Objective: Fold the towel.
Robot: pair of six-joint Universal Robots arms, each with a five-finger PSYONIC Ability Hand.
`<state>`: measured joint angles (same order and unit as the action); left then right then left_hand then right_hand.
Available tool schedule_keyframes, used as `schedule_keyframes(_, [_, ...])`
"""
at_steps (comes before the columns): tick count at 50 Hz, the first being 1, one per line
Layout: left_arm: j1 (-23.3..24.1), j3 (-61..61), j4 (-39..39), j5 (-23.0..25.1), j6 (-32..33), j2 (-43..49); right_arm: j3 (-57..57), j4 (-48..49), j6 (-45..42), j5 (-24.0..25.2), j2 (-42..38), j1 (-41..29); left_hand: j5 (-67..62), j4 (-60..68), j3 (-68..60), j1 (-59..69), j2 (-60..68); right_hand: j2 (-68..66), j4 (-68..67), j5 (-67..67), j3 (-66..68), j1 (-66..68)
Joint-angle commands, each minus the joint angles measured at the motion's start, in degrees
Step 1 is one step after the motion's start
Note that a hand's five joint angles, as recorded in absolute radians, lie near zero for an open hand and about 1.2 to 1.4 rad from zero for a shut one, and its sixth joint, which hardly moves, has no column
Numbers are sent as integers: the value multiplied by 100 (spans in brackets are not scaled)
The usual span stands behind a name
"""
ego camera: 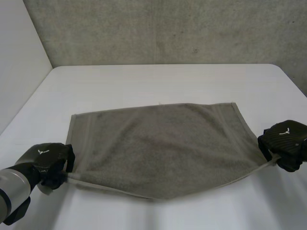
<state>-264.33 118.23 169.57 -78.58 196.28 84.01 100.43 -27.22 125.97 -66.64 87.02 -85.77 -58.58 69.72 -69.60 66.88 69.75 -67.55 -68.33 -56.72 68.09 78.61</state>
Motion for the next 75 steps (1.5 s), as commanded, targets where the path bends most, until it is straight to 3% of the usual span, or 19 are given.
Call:
schedule_keyframes(1, [-49, -378, 250, 35, -10, 394, -540, 839, 691, -41, -447, -167, -1142, 1028, -1040, 1312, 1025, -1245, -1167, -1328, 1191, 139])
schedule_keyframes(7, [-40, -1030, 629, -9, -2, 1214, -1584, 1342, 1122, -375, -1659, -650, -1142, 1028, -1040, 1312, 1025, -1245, -1167, -1328, 1191, 139])
schedule_keyframes(16, [118, -2995, 761, -26, -80, 2969, -3126, 1624, 1545, -780, -3112, -1267, -1142, 1028, -1040, 1312, 1025, -1245, -1167, -1328, 1191, 139])
schedule_keyframes(23, [311, -4770, 788, -227, -98, 4463, -4275, 2773, 1940, -1122, -4139, -1486, -1142, 1028, -1040, 1312, 1025, -1245, -1167, -1328, 1191, 139])
schedule_keyframes(30, [346, -5686, 779, -518, -116, 5212, -4952, 3039, 1958, -1325, -4816, -1521, -1142, 1028, -1040, 1312, 1025, -1245, -1167, -1328, 1191, 139])
schedule_keyframes(45, [558, -6681, 796, -527, -116, 5986, -5771, 3074, 1958, -1325, -5713, -1574, -1142, 1028, -1040, 1312, 1025, -1245, -1167, -1328, 1191, 139])
schedule_keyframes(47, [566, -6786, 796, -527, -125, 6056, -5841, 3109, 1967, -1360, -5757, -1583, -495, 381, -393, 665, 378, -1245, -1167, -1328, 1191, 139])
schedule_keyframes(48, [566, -6804, 796, -518, -125, 6057, -5885, 3144, 1975, -1404, -5758, -1583, 2526, -2640, 2627, -2356, -2643, 715, 792, 631, -769, -1820])
schedule_keyframes(49, [566, -6804, 796, -518, -125, 6057, -5885, 3144, 1975, -1404, -5758, -1583, 2556, -2670, 2658, -2386, -2673, 734, 812, 651, -788, -1840])
schedule_keyframes(50, [566, -6813, 796, -536, -133, 6030, -5912, 3162, 1984, -1465, -5714, -1583, 5858, -5972, 5960, -5688, -5975, 5755, 5833, 5672, -5809, -6861])
schedule_keyframes(54, [575, -6778, 796, -536, -265, 5898, -5885, 3267, 2063, -1589, -5503, -1592, 5858, -5972, 5960, -5688, -5975, 5755, 5833, 5672, -5809, -6861])
schedule_keyframes(62, [496, -5813, 788, -483, -1257, 4460, -4640, 3566, 2757, -1571, -3854, -1530, 5858, -5972, 5960, -5688, -5975, 5755, 5833, 5672, -5809, -6861])
schedule_keyframes(68, [478, -4879, 867, -448, -1329, 3684, -3392, 3443, 2740, -1562, -2877, -1478, 5858, -5972, 5960, -5688, -5975, 5755, 5833, 5672, -5809, -6861])
schedule_keyframes(74, [461, -3658, 1130, -439, -1329, 2998, -2528, 3109, 2749, -1536, -2435, -1407, 5858, -5972, 5960, -5688, -5975, 5730, 5808, 5647, -5784, -6836])
schedule_keyframes(75, [461, -3405, 1244, -439, -1329, 2885, -2293, 2987, 2758, -1510, -2357, -1303, 5858, -5972, 5960, -5688, -5975, 5231, 5308, 5148, -5285, -6336])
